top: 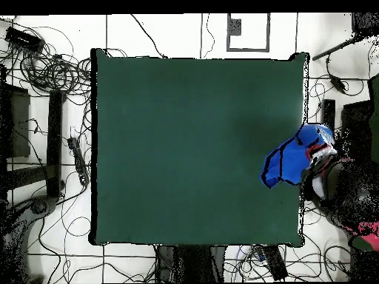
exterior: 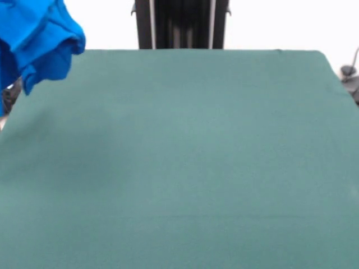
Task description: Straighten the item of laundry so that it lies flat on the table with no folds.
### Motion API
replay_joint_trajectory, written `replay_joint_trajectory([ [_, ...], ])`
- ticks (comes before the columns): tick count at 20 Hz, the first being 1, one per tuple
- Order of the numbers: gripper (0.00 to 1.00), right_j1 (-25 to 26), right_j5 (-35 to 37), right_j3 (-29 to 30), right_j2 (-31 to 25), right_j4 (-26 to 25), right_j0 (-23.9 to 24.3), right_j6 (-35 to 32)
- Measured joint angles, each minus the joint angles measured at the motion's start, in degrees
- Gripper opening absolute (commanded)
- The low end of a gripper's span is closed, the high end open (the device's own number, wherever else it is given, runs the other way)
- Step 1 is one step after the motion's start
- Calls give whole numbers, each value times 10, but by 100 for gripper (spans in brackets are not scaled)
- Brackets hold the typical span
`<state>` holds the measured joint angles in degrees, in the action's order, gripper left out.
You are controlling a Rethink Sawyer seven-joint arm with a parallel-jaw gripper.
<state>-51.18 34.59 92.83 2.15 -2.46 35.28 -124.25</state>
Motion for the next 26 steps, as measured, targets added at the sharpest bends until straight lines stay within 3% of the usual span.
replay_joint_trajectory([
  [12, 0, 111, 67, -185, -19, -1, -23, 0],
  [26, 0, 160, 139, -285, -18, 32, -100, 0],
])
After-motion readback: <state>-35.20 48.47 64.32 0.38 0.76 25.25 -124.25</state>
